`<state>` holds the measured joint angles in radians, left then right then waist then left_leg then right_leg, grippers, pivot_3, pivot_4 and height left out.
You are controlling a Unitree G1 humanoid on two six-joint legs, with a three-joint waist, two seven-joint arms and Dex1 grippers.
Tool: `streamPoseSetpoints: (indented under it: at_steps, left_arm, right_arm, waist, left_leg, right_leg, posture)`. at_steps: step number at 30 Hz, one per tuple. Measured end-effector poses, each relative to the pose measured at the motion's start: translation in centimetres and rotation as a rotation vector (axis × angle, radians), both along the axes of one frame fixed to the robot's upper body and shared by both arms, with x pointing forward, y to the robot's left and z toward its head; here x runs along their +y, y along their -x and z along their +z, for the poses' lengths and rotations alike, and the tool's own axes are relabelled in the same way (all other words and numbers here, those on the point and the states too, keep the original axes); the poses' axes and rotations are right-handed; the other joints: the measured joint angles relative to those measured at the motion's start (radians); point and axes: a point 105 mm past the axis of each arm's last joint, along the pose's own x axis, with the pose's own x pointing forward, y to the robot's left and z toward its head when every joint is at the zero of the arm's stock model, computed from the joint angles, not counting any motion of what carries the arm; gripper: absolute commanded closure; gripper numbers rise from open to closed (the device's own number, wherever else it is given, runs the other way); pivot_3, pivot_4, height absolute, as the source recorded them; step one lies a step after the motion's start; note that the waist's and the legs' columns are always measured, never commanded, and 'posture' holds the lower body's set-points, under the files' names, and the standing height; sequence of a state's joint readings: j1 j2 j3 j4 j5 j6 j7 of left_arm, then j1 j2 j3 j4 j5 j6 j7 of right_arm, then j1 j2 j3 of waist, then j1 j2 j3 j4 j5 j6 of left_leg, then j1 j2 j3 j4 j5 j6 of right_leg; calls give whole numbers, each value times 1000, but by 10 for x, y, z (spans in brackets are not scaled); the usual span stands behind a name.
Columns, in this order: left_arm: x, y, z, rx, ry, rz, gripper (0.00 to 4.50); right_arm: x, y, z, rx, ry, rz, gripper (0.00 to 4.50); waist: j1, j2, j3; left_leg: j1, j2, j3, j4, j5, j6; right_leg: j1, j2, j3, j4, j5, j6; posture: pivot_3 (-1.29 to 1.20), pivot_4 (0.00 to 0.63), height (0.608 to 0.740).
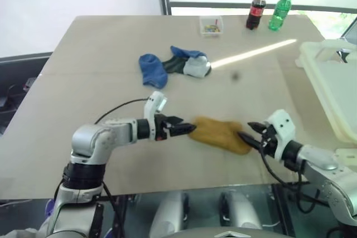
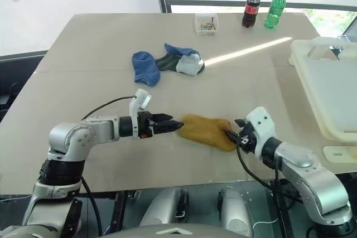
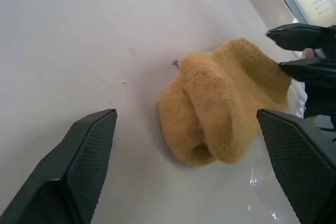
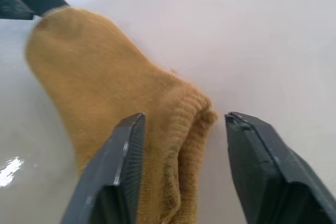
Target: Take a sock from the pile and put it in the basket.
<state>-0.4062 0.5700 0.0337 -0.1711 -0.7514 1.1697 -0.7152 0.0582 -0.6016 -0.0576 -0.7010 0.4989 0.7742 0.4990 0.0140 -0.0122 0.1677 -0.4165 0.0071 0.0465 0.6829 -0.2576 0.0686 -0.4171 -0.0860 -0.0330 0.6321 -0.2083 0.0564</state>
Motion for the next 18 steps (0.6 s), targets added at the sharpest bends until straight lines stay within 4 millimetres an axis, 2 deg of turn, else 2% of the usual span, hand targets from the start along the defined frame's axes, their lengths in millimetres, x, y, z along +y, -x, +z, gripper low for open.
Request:
streamPoseSetpoints:
  at_steps: [2, 4, 5, 7, 9, 13, 18]
  left_arm:
    - [2, 0, 0, 0, 0, 1, 0]
    - [2, 1, -2, 0, 5, 0, 0]
    - [2, 1, -2, 1, 7, -1, 0]
    - [3, 2, -4, 6, 9, -2, 0]
    - [2, 3, -5, 6, 11, -4, 0]
    - [-2, 6, -6, 7, 0, -22, 0]
    - [-12, 11, -9, 36, -36, -63, 0]
  right_arm:
    - [-1, -1, 9, -42, -28, 10, 2878]
    - [1, -4, 16, -80, -53, 17, 3965]
    - [2, -5, 18, -89, -56, 32, 4356]
    - [10, -6, 19, -107, -45, 85, 4439]
    - [18, -4, 9, -90, -11, 142, 4439]
    - [19, -2, -42, 14, 90, 190, 4439]
    - [19, -3, -50, -42, 120, 230, 4439]
  waist:
    - [0, 0, 0]
    - [0, 0, 0]
    - [-1, 0, 0]
    - [-2, 0, 0]
    - [-2, 0, 0]
    - [1, 0, 0]
    - [0, -2, -3]
  left_leg:
    - [0, 0, 0, 0, 0, 0]
    - [0, 0, 0, 0, 0, 0]
    - [0, 0, 0, 0, 0, 0]
    - [0, 0, 0, 0, 0, 0]
    - [0, 0, 0, 0, 0, 0]
    - [0, -1, 0, 0, 0, 0]
    - [3, 0, -1, 0, 0, 0]
  right_leg:
    - [0, 0, 0, -1, 0, 0]
    - [0, 0, 0, 0, 0, 0]
    - [0, 0, 0, 0, 0, 0]
    - [0, 0, 0, 0, 0, 0]
    - [0, 0, 0, 0, 0, 0]
    - [2, -1, 0, -1, 0, 0]
    - [4, -1, -1, -2, 0, 0]
  posture:
    - [0, 150, 732]
    - [0, 150, 732]
    - [0, 150, 732]
    - [0, 150, 732]
    - [0, 150, 732]
    - [0, 150, 732]
    - [0, 150, 732]
